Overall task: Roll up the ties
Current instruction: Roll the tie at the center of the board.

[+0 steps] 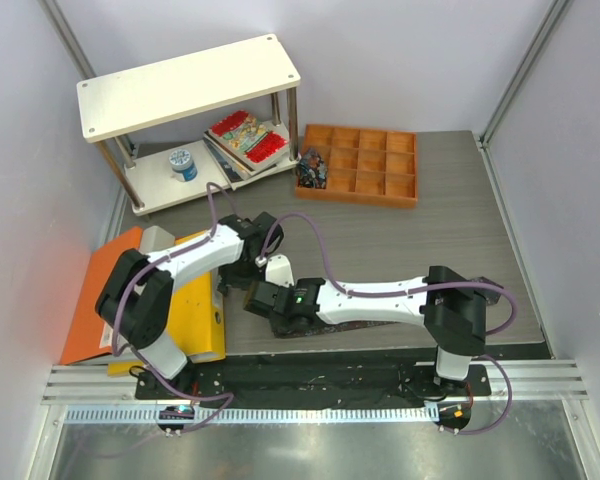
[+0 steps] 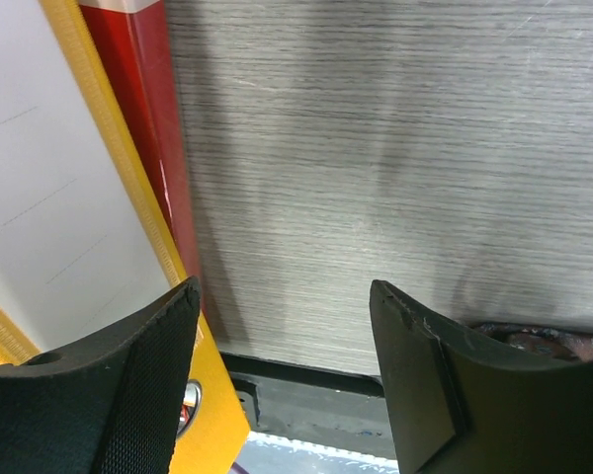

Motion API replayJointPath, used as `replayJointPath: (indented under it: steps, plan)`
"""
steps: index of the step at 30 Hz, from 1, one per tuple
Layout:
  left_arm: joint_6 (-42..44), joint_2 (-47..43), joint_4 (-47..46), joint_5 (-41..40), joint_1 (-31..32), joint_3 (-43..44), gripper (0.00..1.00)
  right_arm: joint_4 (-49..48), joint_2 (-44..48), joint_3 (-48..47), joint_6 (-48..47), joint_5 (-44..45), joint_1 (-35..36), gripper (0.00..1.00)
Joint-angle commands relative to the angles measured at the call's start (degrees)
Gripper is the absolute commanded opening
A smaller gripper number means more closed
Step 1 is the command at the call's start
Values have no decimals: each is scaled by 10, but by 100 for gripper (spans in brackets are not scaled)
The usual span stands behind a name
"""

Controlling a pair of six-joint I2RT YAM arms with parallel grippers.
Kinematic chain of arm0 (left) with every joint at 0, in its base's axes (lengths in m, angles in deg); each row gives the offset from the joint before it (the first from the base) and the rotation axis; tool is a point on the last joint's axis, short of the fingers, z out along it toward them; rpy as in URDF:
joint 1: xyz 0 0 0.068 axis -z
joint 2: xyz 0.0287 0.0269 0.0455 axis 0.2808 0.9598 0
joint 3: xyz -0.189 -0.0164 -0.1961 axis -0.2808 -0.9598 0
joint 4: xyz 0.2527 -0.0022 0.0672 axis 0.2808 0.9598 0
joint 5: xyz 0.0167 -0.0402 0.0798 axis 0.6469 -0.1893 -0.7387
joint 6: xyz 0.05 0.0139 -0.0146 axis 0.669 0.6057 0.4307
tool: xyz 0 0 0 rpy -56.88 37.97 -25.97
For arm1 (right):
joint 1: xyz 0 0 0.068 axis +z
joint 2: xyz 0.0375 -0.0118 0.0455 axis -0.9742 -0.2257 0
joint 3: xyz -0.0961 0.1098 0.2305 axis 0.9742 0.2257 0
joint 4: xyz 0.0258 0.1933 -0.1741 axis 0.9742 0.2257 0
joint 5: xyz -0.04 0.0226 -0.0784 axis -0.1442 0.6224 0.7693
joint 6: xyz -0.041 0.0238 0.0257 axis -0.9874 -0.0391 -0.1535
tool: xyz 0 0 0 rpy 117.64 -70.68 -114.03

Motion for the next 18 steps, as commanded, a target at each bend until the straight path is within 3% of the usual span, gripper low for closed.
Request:
replayJointPath:
  steps: [1, 5, 9, 15, 18]
  plan:
    - [-4, -58, 4, -3, 17, -1, 69, -10, -11, -3, 3, -18, -17, 21]
    - [-16, -88, 3, 1, 17, -8, 69, -32, 19, 21, 12, -27, -30, 11]
    - [-31, -131, 4, -2, 17, -17, 68, -107, 90, 110, 51, -47, -53, 1]
    - [-56, -199, -11, -5, 18, -42, 66, -335, 259, 336, 120, -121, -109, 1]
    - [-66, -232, -38, 9, 24, -62, 65, -392, 316, 408, 142, -125, -127, 1]
